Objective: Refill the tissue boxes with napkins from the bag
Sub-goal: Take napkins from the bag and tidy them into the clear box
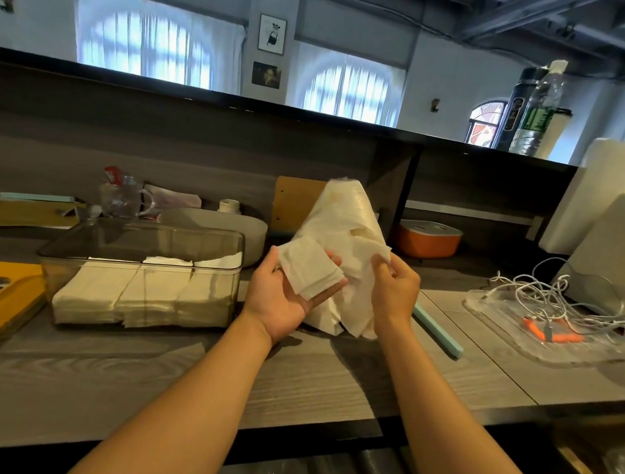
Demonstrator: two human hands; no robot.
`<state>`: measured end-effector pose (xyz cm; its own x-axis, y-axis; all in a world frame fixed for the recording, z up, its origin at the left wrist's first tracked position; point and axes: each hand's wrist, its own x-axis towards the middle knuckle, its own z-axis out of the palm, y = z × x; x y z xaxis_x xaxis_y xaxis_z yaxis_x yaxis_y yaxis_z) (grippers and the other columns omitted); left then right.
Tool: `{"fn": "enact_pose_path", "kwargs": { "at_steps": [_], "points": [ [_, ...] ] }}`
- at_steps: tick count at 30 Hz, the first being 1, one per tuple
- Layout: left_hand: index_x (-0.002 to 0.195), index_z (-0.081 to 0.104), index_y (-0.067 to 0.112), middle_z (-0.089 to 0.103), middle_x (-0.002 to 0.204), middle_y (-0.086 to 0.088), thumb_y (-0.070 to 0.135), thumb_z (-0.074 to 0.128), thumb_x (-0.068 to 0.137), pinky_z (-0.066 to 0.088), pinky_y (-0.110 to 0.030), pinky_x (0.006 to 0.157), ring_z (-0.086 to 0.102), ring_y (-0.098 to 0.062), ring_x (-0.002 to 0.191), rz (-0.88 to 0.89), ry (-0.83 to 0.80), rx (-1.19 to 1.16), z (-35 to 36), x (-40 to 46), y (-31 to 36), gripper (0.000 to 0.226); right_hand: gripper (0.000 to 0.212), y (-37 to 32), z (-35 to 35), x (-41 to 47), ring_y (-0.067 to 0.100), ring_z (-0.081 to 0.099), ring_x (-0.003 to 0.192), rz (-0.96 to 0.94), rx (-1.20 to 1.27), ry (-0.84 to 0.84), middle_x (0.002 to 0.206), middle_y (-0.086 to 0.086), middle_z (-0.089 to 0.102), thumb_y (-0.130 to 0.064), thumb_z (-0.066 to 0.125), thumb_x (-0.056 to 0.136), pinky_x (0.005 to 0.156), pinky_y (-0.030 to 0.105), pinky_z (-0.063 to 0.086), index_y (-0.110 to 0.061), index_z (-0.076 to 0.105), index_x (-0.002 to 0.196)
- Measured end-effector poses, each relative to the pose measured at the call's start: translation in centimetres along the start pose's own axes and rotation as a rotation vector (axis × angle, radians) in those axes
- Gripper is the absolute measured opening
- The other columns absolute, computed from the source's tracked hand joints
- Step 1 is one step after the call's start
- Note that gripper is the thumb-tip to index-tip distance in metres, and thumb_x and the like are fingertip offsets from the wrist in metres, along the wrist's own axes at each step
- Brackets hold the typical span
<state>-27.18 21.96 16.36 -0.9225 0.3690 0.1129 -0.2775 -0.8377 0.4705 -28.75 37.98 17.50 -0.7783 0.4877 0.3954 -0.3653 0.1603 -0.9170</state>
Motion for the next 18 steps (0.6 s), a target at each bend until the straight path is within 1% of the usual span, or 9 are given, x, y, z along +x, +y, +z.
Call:
{"fn": "enact_pose_path", "kwargs": {
  "at_steps": [3,5,7,8,9,11,14,16,18],
  "points": [
    [0.141,0.046,0.011,0.059,0.134,-0.024,0.046,0.042,0.100,0.045,-0.062,0.101,0.057,-0.038,0.125,0.002,-0.023,-0.005,0.2,-0.4,0.1,0.055,0.015,-0.1,0.1,0.2,0.009,0.061,0.086,0.033,0.028,-0.036,0.094,-0.008,0.063,-0.024,0.050,0.102,0.067,0.022,0.048,-0.021,0.063,0.108],
    [0.142,0.045,0.010,0.060,0.133,-0.022,0.038,0.048,0.097,0.046,-0.060,0.100,0.058,-0.036,0.125,-0.017,-0.010,-0.008,0.1,-0.3,0.1,0.053,0.017,0.1,0.4,0.3,0.012,0.061,0.096,0.072,0.027,-0.100,0.103,-0.004,0.062,-0.026,0.048,0.102,0.079,0.030,0.053,-0.020,0.059,0.114],
    [0.142,0.045,0.008,0.065,0.126,-0.021,0.031,0.046,0.099,0.051,-0.058,0.094,0.065,-0.035,0.110,-0.067,0.030,0.003,0.0,-0.2,-0.1,0.049,0.027,0.3,0.9,0.1,0.018,0.058,0.110,0.091,-0.053,-0.193,0.117,-0.001,0.060,-0.031,0.056,0.098,0.093,0.041,0.051,-0.020,0.056,0.123],
    [0.140,0.046,0.006,0.067,0.118,-0.022,0.030,0.043,0.101,0.052,-0.057,0.091,0.067,-0.035,0.100,-0.094,0.059,0.007,-0.1,0.0,-0.2,0.046,0.037,0.4,1.1,0.0,0.019,0.056,0.113,0.109,-0.104,-0.241,0.122,-0.001,0.059,-0.033,0.063,0.093,0.097,0.043,0.049,-0.020,0.054,0.127],
    [0.136,0.049,0.004,0.069,0.109,-0.021,0.031,0.041,0.102,0.054,-0.056,0.087,0.067,-0.034,0.094,-0.108,0.090,-0.004,-0.2,0.1,-0.3,0.044,0.043,0.5,1.3,-0.1,0.020,0.056,0.113,0.135,-0.145,-0.274,0.121,0.000,0.059,-0.033,0.069,0.089,0.097,0.044,0.049,-0.020,0.055,0.128],
    [0.131,0.053,0.005,0.070,0.098,-0.020,0.031,0.039,0.103,0.055,-0.056,0.082,0.065,-0.033,0.091,-0.093,0.135,-0.030,-0.3,0.3,-0.5,0.040,0.042,0.4,1.3,-0.1,0.021,0.055,0.106,0.184,-0.212,-0.257,0.111,0.001,0.060,-0.030,0.073,0.086,0.092,0.043,0.048,-0.017,0.058,0.123],
    [0.129,0.056,0.010,0.070,0.095,-0.018,0.032,0.038,0.104,0.049,-0.057,0.089,0.065,-0.035,0.093,0.008,0.206,0.020,-0.5,1.0,-0.5,0.038,0.033,0.0,0.5,0.4,0.023,0.057,0.104,0.204,-0.050,-0.132,0.113,0.006,0.063,-0.020,0.069,0.089,0.089,0.040,0.049,-0.015,0.060,0.121],
    [0.128,0.056,0.010,0.071,0.087,-0.017,0.033,0.038,0.104,0.050,-0.050,0.085,0.066,-0.032,0.090,0.082,0.246,0.087,-0.7,1.5,-0.4,0.038,0.024,-0.5,0.0,0.4,0.023,0.059,0.105,0.180,0.086,-0.089,0.112,0.005,0.065,-0.015,0.065,0.091,0.093,0.043,0.050,-0.020,0.061,0.115],
    [0.118,0.060,0.012,0.073,0.080,-0.013,0.034,0.041,0.104,0.051,-0.042,0.078,0.065,-0.029,0.087,0.139,0.283,0.153,-0.4,1.4,-0.3,0.032,0.026,-1.1,-0.3,0.1,0.022,0.060,0.106,0.171,0.199,-0.098,0.111,0.002,0.065,-0.014,0.067,0.091,0.096,0.046,0.051,-0.022,0.059,0.115]
  ]
}}
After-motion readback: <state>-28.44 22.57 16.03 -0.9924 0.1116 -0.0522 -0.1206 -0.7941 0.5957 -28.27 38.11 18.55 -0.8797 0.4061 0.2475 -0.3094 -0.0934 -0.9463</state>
